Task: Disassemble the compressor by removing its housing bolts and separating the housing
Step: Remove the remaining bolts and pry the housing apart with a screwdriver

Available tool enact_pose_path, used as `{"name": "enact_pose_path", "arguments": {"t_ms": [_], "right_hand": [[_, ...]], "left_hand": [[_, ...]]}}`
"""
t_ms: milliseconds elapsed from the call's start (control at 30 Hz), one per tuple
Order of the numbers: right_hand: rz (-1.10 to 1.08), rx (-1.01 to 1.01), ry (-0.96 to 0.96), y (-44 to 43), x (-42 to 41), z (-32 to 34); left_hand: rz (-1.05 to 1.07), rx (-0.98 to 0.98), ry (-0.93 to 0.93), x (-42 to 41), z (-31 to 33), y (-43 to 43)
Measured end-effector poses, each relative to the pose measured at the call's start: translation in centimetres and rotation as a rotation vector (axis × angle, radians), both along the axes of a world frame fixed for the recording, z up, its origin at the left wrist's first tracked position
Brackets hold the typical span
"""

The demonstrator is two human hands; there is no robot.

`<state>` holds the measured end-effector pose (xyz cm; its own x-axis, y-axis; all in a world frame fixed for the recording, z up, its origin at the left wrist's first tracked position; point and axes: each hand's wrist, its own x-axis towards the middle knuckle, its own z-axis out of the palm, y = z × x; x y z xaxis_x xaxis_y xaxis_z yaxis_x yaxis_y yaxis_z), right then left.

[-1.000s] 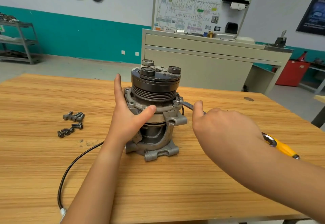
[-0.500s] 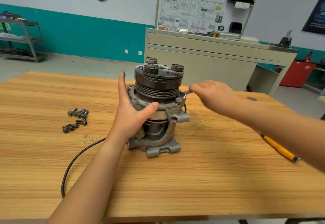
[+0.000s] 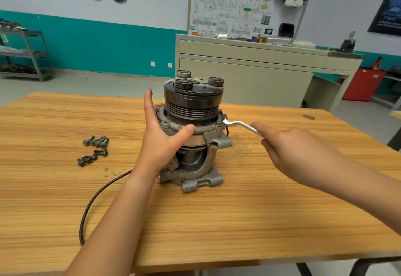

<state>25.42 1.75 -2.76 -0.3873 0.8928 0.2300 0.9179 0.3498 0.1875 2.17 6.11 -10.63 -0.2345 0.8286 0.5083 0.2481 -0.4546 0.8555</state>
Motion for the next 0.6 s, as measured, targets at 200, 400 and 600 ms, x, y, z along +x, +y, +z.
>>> {"name": "enact_pose_path", "arguments": {"t_ms": [200,400,600], "right_hand": [[-0.13,0.043,-0.285,-1.6,-3.1,1.6],[-0.135,-0.072,-0.339,-2.9,-6.4,1.5],[0.009,0.096,-0.474,0.6,-1.5,2.1]], "left_hand": [[0.005,-0.001,-0.01,0.0,0.0,0.2],[0.029,-0.002,0.01,0.1,0.0,0.1],[0.009,-0.007,-0.006,0.1,0.0,0.0]]}}
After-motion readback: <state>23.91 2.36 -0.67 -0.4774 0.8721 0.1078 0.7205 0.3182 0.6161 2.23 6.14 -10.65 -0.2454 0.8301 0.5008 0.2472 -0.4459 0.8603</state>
